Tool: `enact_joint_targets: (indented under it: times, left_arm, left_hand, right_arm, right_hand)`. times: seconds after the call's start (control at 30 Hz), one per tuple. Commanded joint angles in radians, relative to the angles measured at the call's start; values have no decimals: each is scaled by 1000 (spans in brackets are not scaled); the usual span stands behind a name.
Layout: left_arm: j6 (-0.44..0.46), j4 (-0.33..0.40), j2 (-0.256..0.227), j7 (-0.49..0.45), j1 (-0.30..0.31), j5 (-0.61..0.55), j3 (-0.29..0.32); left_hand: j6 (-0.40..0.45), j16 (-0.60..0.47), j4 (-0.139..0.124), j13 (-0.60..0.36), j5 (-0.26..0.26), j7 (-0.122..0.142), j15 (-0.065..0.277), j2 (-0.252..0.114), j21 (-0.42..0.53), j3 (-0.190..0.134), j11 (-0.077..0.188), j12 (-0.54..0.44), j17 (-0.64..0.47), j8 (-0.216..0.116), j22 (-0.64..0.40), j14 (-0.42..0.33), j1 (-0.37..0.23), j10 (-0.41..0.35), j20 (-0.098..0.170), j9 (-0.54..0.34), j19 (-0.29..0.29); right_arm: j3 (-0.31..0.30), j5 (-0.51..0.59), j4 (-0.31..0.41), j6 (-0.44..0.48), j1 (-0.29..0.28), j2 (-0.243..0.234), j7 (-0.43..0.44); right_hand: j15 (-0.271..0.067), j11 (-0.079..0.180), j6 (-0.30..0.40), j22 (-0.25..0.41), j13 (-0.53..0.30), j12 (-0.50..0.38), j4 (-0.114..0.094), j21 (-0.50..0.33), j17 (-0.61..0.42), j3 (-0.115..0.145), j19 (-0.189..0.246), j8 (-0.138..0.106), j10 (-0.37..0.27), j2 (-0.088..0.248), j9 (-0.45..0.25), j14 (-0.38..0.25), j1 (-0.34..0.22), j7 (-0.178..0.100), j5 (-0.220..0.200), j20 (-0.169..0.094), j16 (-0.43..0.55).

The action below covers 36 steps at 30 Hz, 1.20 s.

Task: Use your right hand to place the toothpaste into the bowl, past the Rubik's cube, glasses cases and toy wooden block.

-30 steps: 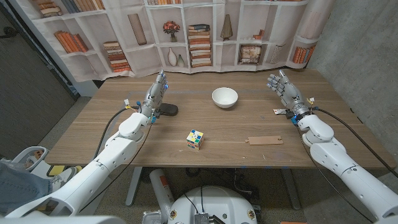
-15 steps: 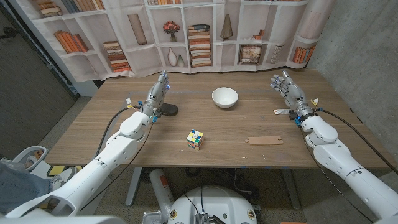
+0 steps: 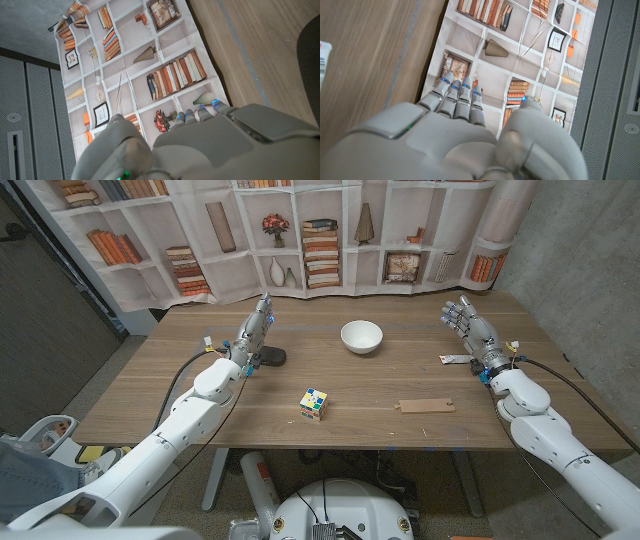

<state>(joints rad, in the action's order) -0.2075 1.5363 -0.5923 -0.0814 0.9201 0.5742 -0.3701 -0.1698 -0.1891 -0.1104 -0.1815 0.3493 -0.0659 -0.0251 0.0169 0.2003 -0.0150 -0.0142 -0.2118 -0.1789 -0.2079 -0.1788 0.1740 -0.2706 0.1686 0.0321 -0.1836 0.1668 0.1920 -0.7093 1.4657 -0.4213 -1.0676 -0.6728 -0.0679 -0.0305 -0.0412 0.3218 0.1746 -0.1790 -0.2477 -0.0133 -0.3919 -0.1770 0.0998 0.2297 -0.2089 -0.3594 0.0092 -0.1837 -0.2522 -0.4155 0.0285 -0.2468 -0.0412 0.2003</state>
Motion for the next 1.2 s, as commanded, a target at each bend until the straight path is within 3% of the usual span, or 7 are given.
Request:
enact_joint_targets:
  times: [0.03,0.43,1.2]
  left_arm:
    - [7,19,-9,-5,11,0,4]
    - [-25,11,6,6,14,14,12]
    - [12,62,-11,-14,10,-12,1]
  left_hand:
    - [-47,-6,1,-3,10,3,5,0,6,2,1,-4,-2,-2,-3,75,-8,41,53,-2,167]
    - [-45,-5,2,-3,10,2,5,-1,4,5,3,-3,-2,-1,-3,73,-11,38,42,-2,170]
    - [-41,-3,3,-3,11,4,5,-4,3,10,5,0,-2,1,-3,72,-14,38,32,-2,171]
  right_arm:
    - [-30,12,29,-16,-41,-21,23]
    - [-55,70,87,14,-88,-63,94]
    - [-89,181,143,39,-157,-97,204]
  right_hand:
    - [-2,6,6,3,-3,2,10,4,-2,5,6,-3,-8,5,-4,-6,-16,-9,1,-18,-1]
    - [-3,14,8,4,-3,7,19,11,-1,13,7,0,-6,14,-5,-6,-32,-13,1,-19,-4]
    - [-8,20,-3,4,-3,13,32,23,-1,20,9,8,-8,18,-5,-3,-50,-16,3,-21,-10]
